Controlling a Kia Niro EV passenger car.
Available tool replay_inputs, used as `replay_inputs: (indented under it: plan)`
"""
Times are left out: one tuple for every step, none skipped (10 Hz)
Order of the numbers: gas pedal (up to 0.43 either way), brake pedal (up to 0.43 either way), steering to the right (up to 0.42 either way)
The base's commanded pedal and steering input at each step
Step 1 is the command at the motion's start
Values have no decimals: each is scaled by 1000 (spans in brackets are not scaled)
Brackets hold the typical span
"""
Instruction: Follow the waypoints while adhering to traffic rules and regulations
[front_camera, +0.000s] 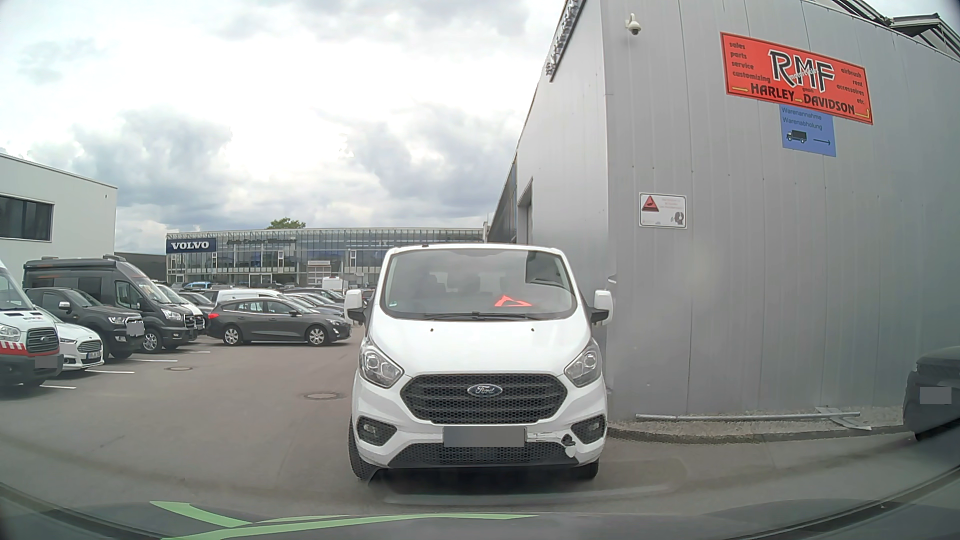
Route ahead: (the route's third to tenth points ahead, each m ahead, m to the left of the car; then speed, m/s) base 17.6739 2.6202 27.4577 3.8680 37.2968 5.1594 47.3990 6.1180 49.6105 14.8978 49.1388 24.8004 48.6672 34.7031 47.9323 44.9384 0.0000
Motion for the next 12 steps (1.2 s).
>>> replay_inputs:
  plan:
    - [0,415,-462]
    - [0,415,-463]
    - [0,409,-462]
    - [0,415,-462]
    - [0,409,-462]
    - [0,409,-462]
    - [0,415,-462]
    - [0,415,-462]
    - [0,409,-463]
    - [0,415,-462]
    - [0,415,-462]
    - [0,409,-462]
